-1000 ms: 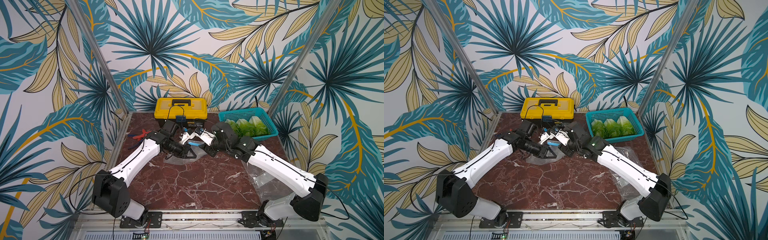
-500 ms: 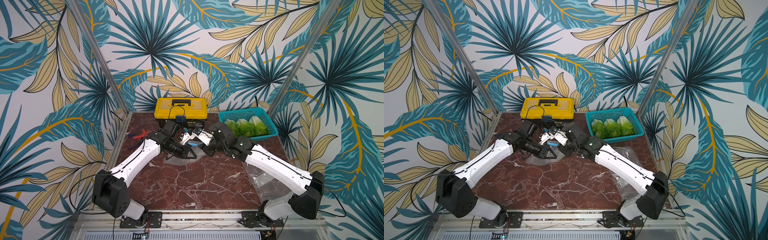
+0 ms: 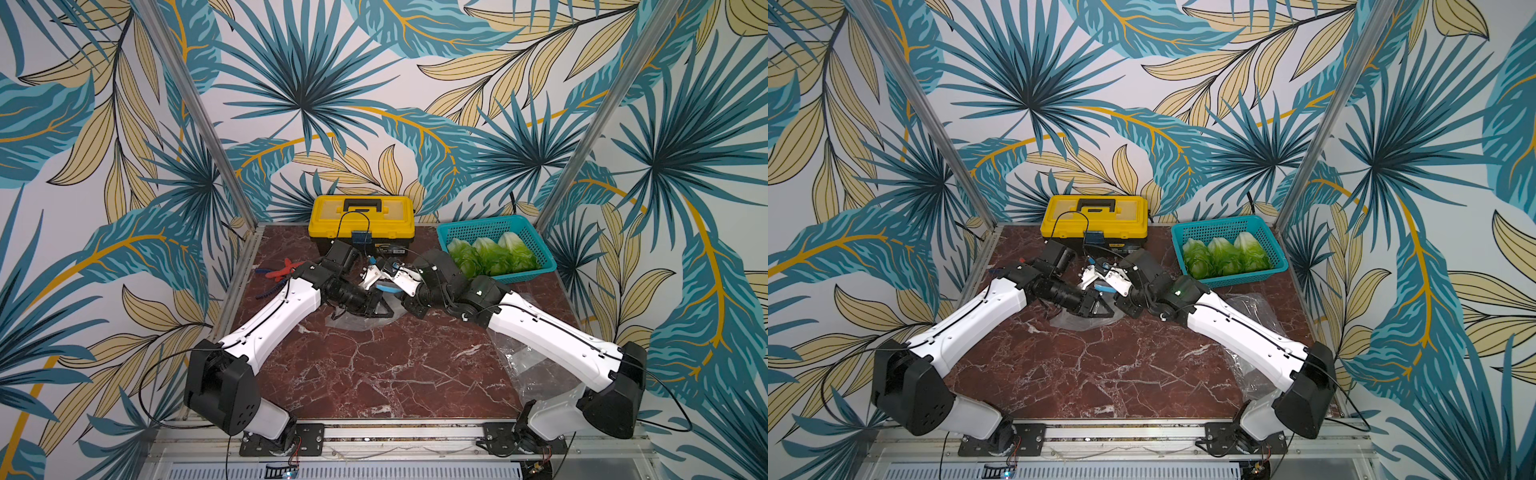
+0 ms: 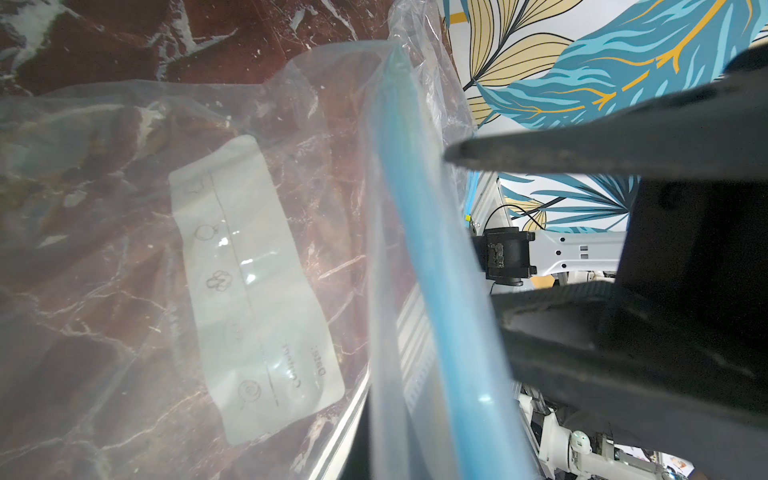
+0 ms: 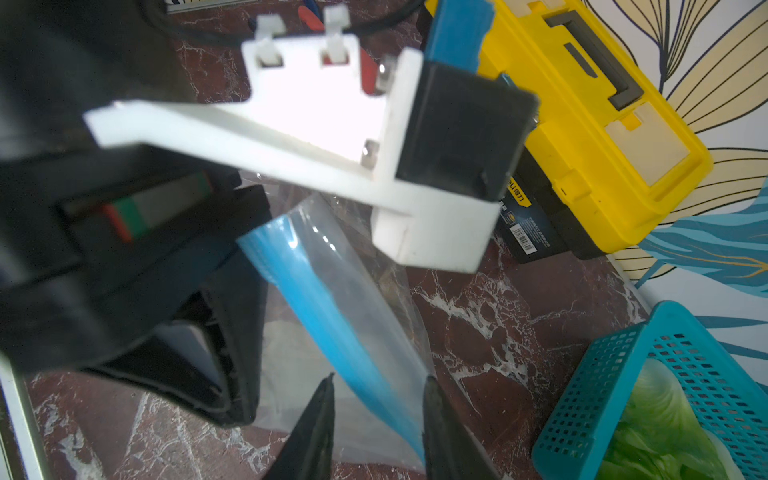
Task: Put the chinese cabbages into a zipper bag and zip it
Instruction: Pick up the zipper food storage bag at the center of the board.
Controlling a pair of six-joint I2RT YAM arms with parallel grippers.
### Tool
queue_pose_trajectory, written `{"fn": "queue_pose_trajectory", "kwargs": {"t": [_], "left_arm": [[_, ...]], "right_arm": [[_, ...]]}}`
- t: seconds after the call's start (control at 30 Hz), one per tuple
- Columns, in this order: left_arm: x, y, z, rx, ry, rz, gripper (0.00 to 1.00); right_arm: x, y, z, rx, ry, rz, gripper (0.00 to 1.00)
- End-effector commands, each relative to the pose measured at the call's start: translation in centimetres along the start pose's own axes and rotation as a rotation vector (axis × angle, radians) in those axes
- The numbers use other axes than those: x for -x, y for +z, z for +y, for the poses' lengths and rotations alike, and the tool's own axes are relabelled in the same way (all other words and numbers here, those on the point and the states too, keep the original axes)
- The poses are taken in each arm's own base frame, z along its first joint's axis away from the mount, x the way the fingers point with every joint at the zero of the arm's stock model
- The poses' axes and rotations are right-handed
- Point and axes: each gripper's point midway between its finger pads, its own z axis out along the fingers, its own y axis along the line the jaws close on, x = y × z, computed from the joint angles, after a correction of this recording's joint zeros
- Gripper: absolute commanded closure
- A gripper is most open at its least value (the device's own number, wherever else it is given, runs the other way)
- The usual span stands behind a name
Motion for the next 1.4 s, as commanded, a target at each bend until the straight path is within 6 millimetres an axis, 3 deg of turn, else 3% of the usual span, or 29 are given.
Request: {"fn": "queue_pose_trajectory", "kwargs": {"t": [0.0,0.23,0.3,0.53,0.6,0.73,0.83,0.9,1.1,1.37], "left_arm": [[-0.2,0.0,-0.3,0.001,0.031,0.005,1.0],[-1.2,0.7,-1.3,-0.008,0.082,0.043,1.0],[-1.2,0.7,-1.1,-0.001,0.078,0.045,1.0],[-1.2,0.5,-1.3,0.001,0.091,0.04,1.0],[-1.1,0.2,-0.9,0.026,0.107,0.037,1.0],[-0.6,-1.5,0.4,0.056,0.116,0.001,1.0],[-0.1,-1.8,-0.1,0.026,0.12,-0.01,1.0],[0.2,-1.7,-0.5,-0.005,0.103,-0.007,1.0],[0.2,-1.4,-1.0,-0.044,0.06,0.005,1.0],[-0.4,-0.9,-1.2,-0.047,0.044,0.027,1.0]], "right_arm": [[-0.3,-0.1,-0.2,-0.01,-0.015,0.017,0.67],[-0.3,0.6,-1.9,-0.098,-0.041,0.053,0.68],[-0.1,0.7,-2.2,-0.11,-0.049,0.055,0.63],[-0.6,0.9,-1.3,-0.059,-0.037,0.058,0.58],[-0.8,0.5,0.0,0.044,0.015,0.048,0.53],[-2.4,-2.1,-0.2,0.236,0.203,-0.003,0.34],[-5.3,-2.9,-0.2,0.179,0.087,-0.006,0.22],[-6.8,-2.9,-0.9,0.097,0.057,-0.012,0.19],[-9.4,-0.4,-3.1,-0.091,0.041,0.009,0.17],[-8.8,3.1,-5.9,-0.236,0.014,-0.003,0.17]]}}
